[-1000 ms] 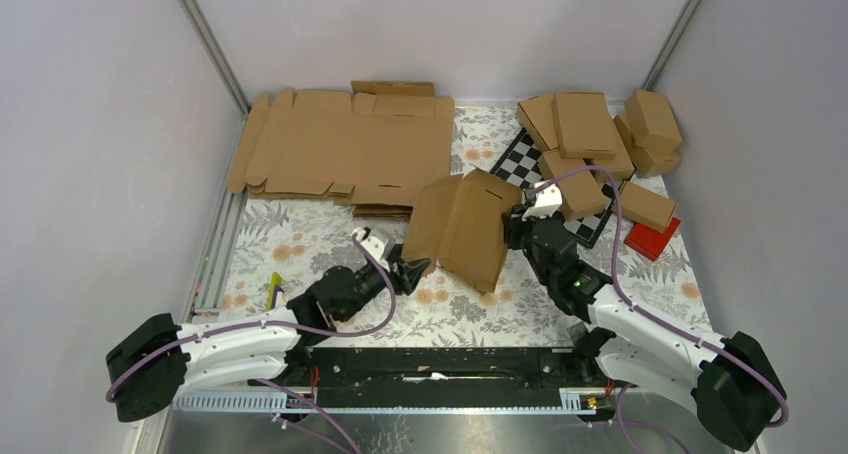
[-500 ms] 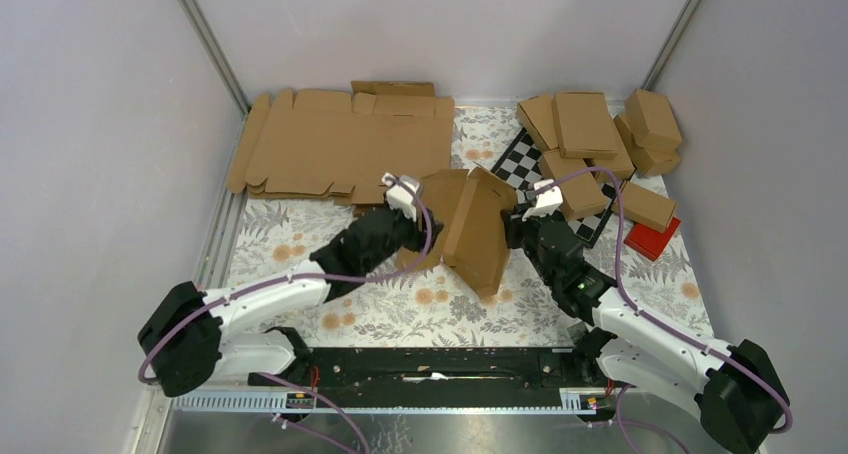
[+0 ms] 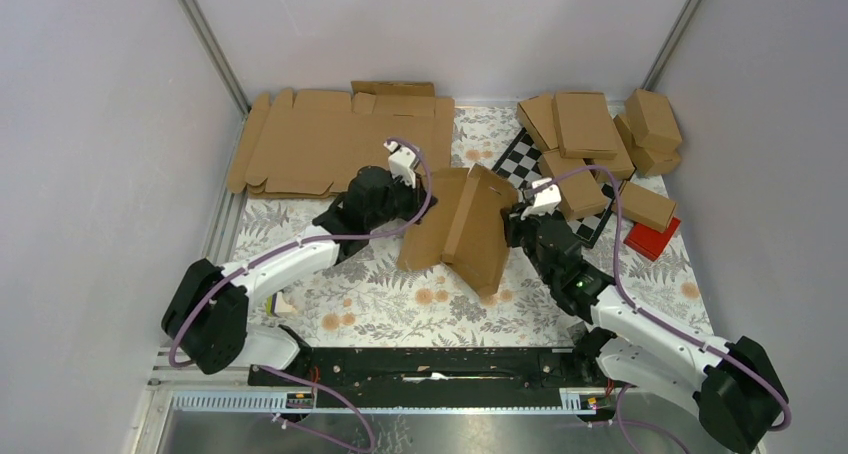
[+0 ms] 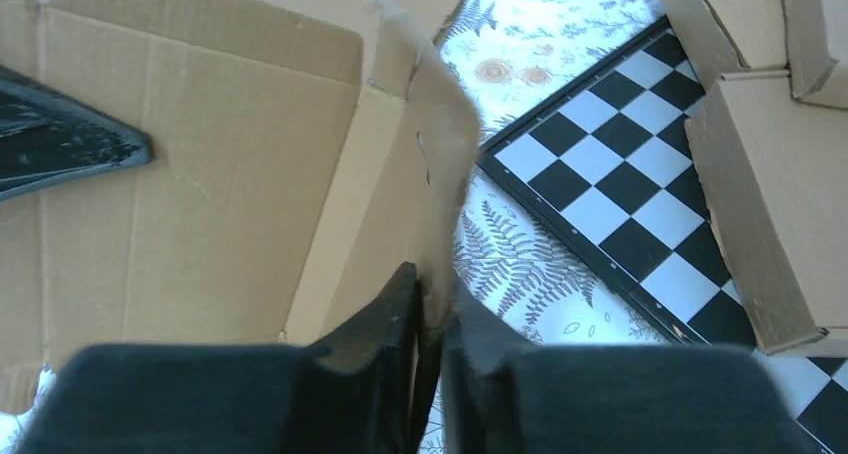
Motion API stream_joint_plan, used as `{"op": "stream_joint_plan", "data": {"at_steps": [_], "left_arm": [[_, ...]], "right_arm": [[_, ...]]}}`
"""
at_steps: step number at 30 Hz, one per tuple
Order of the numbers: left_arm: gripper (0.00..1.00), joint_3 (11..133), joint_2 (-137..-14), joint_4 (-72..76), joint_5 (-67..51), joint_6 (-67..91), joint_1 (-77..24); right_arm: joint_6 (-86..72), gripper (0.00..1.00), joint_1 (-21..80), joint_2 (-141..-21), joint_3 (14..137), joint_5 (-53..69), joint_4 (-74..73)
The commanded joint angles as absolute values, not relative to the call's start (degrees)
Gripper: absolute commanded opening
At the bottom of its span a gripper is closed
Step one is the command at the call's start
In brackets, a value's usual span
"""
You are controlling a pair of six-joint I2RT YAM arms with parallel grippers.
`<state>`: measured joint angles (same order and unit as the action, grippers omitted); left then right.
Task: Fold the paper box
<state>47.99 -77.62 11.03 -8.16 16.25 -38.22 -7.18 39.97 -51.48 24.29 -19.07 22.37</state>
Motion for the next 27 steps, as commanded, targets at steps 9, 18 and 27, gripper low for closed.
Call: {"op": "stream_joint_plan", "data": {"at_steps": [9,18,27], "left_arm": [[0.0,36.41,-65.71,30.03,-1.83,17.27,-38.39],[0.0,17.07,-60.64,57.73,10.97,11.53,-49.78],[0.0,10.88,-59.8,65.21,7.65,11.42,-50.82]], "right_arm": [[-14.17,0.88,39.68,-60.25,34.71,-19.03,6.24],[-17.18,1.0,39.72,-63.32,29.53,-13.85,8.18],[-16.89,0.99,39.67,-70.09,31.56,-8.73,10.37]]}}
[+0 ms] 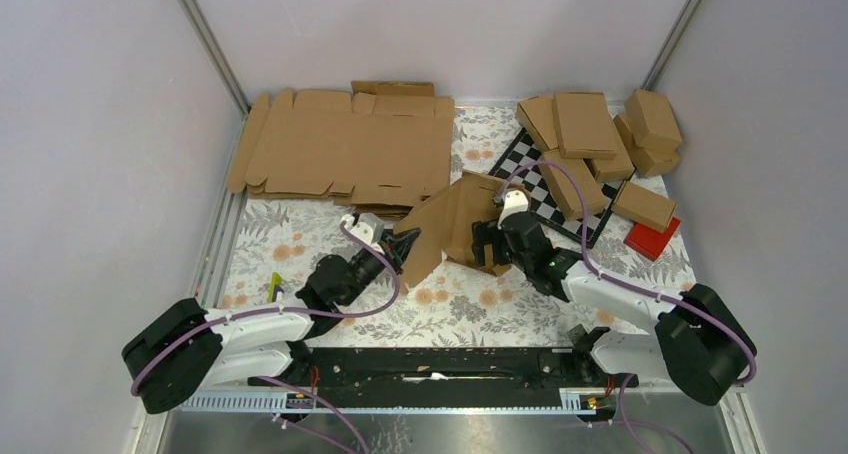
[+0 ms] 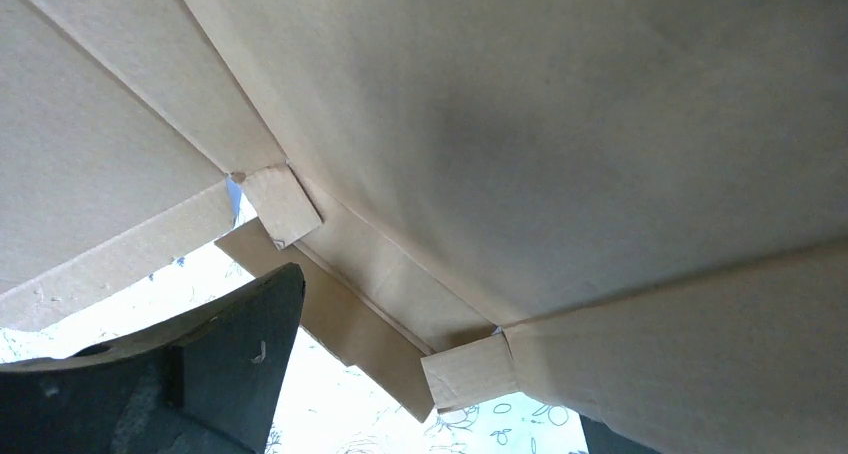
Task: Fold the paper box
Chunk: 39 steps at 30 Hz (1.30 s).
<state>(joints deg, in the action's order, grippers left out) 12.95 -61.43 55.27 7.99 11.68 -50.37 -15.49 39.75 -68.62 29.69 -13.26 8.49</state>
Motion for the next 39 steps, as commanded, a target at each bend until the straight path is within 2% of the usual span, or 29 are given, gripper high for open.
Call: {"op": "stream_joint_plan", "data": {"at_steps": [1,4,10,19,24,30,35,39], "left_arm": [[0.0,10.18,-59.64,65.94,7.43,11.47,-50.84],[0.0,9.05,-58.61,66.36,7.11,11.78,-50.94],[0.0,8.44,-57.21,65.61,8.26,11.02,-50.98],[0.0,10.03,-55.59,60.71,7.46,9.26,-51.28],[0.0,10.13,-55.66,60.47,7.57,9.01,-51.47],[0.0,10.37,-56.31,60.55,6.82,8.96,-51.6],[0.0,10.38,-56.51,60.91,6.94,8.62,-51.91],[0.0,10.45,-55.98,60.25,7.11,8.61,-51.97]], "right_arm": [[-17.73,0.99,39.66,-70.21,31.35,-8.05,10.37],[-20.15,1.0,39.73,-69.88,30.24,-9.02,9.05],[-24.18,1.0,39.7,-64.0,26.54,-19.02,3.31],[-25.78,0.96,39.68,-57.71,24.12,-18.01,-0.62],[-27.84,0.99,39.73,-58.62,24.58,-16.54,-4.63],[-24.34,0.97,39.67,-59.98,24.46,-14.47,1.76],[-22.92,1.0,39.33,-62.34,27.82,-23.55,-1.77],[-20.67,1.0,37.8,-58.18,22.65,-19.11,6.64]]}}
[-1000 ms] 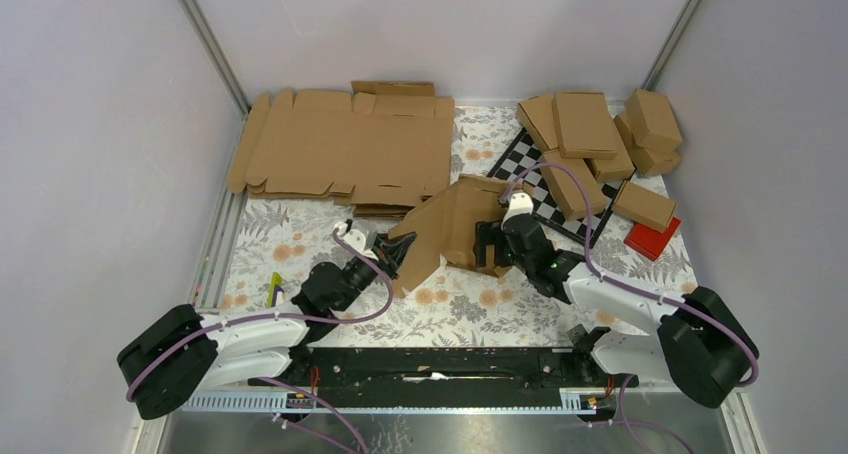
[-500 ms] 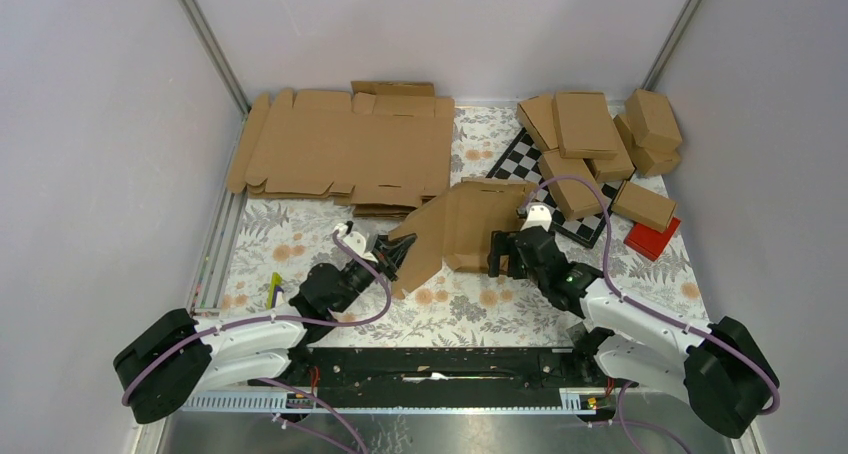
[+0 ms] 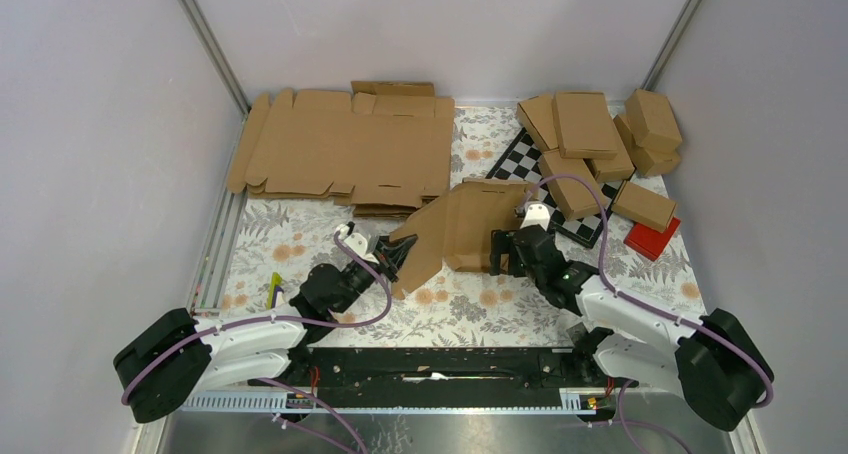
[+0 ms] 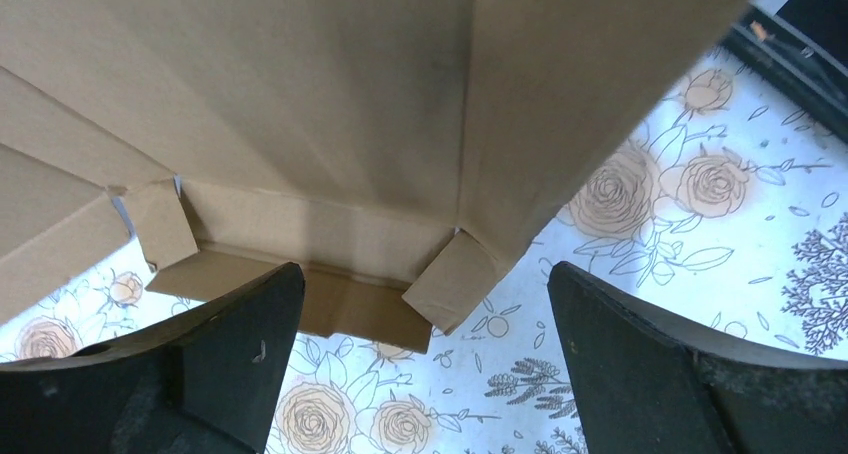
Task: Fold the paper box
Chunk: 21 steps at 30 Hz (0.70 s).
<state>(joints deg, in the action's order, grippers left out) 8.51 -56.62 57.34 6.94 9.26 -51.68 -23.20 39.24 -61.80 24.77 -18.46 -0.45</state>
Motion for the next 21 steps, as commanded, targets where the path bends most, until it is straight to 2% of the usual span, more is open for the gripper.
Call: {"op": "stream_joint_plan", "data": {"at_steps": [1,7,21], "left_arm": [[0.0,10.41,-55.8,60.04,7.05,8.54,-51.95],[0.0,10.45,-55.88,59.96,6.77,8.6,-52.03],[0.0,10.46,-55.59,59.49,7.05,9.26,-51.99]], "right_arm": [[-20.09,0.99,37.12,-56.9,21.2,-17.97,8.86],[-16.16,1.0,33.61,-52.4,17.33,-12.18,15.37],[-16.49,1.0,33.31,-57.07,20.09,1.05,16.81]]}}
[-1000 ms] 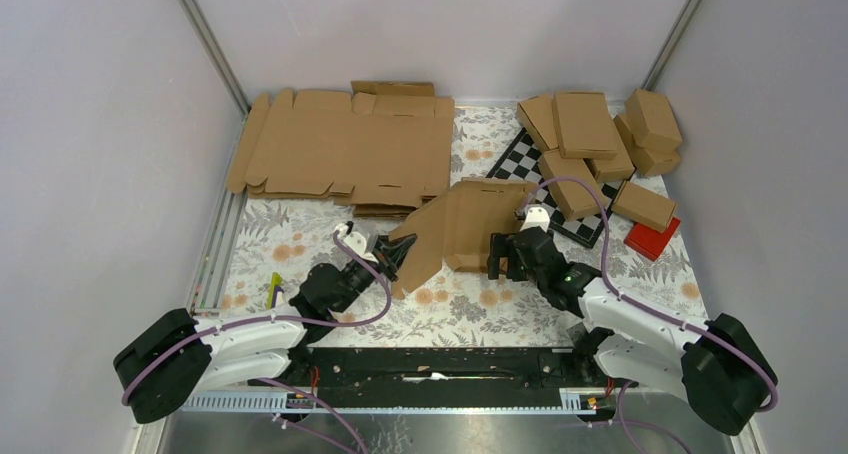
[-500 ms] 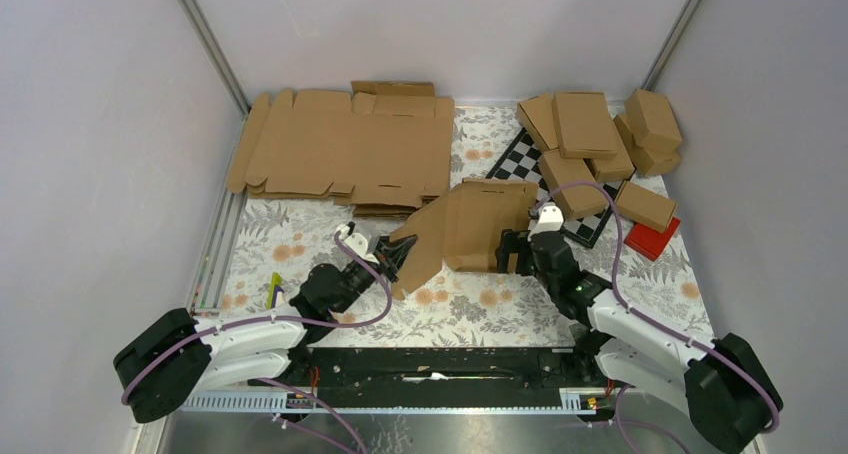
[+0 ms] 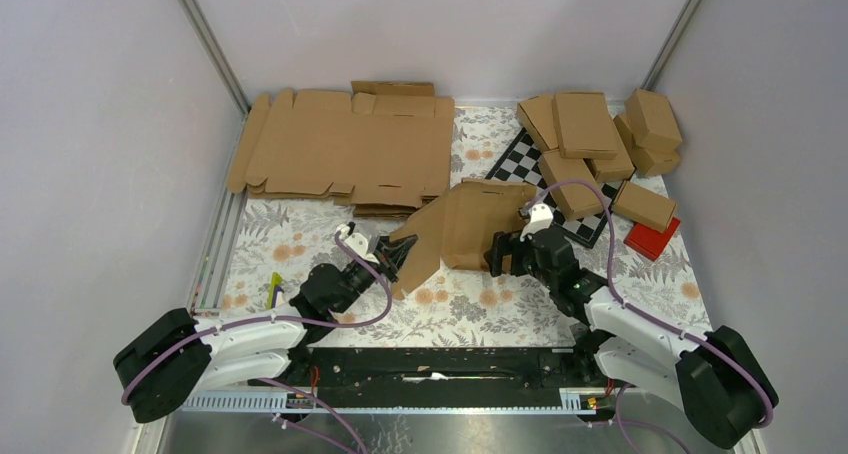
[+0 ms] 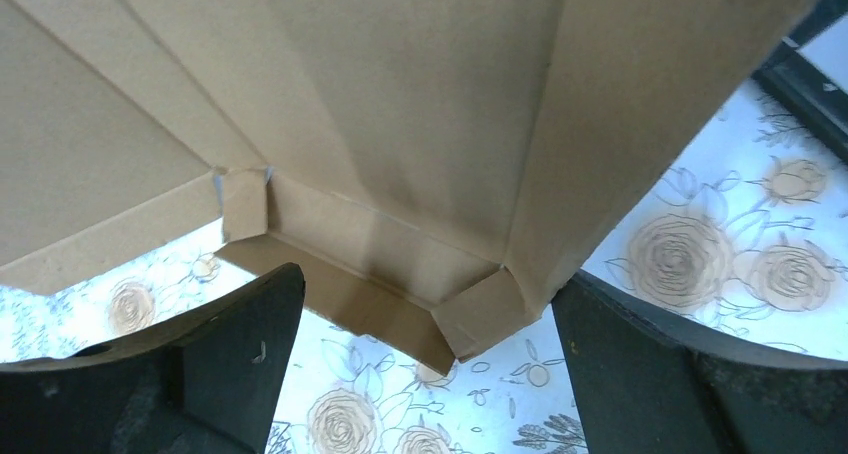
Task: Fold the paper box
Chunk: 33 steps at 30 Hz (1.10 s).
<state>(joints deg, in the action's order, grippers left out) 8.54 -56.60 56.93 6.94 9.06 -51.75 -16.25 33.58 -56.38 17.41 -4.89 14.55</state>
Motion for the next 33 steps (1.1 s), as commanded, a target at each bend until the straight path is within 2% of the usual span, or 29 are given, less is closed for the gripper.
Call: {"op": "stream_joint_plan", "data": {"at_steps": [1,8,14,19,22,26,33], "left_arm": [[0.0,10.45,-55.49,59.48,7.03,9.31,-51.98],[0.0,9.8,-54.18,60.04,8.52,10.68,-51.98],[0.0,9.33,-53.38,59.56,10.7,11.06,-51.97],[0.0,9.91,-52.67,56.63,12.2,11.72,-51.3],[0.0,11.41,-50.59,49.16,9.31,12.7,-49.52],[0.0,9.71,-50.13,51.34,5.03,12.92,-48.08],[0.0,10.74,-54.44,53.66,-2.27,13.26,-47.18]], "right_arm": [[-17.29,1.0,33.35,-57.36,20.46,2.08,16.38],[-22.9,0.97,34.05,-61.13,22.33,3.59,15.98],[-23.89,0.98,40.53,-65.92,25.27,-3.55,16.11],[-27.66,0.97,42.16,-68.56,24.01,-3.98,21.39],[-28.18,0.97,43.02,-70.76,24.93,-6.61,20.87],[-25.29,0.99,43.02,-70.75,24.47,-10.24,21.65],[-21.35,0.98,42.98,-73.75,26.09,-4.24,22.69]]}}
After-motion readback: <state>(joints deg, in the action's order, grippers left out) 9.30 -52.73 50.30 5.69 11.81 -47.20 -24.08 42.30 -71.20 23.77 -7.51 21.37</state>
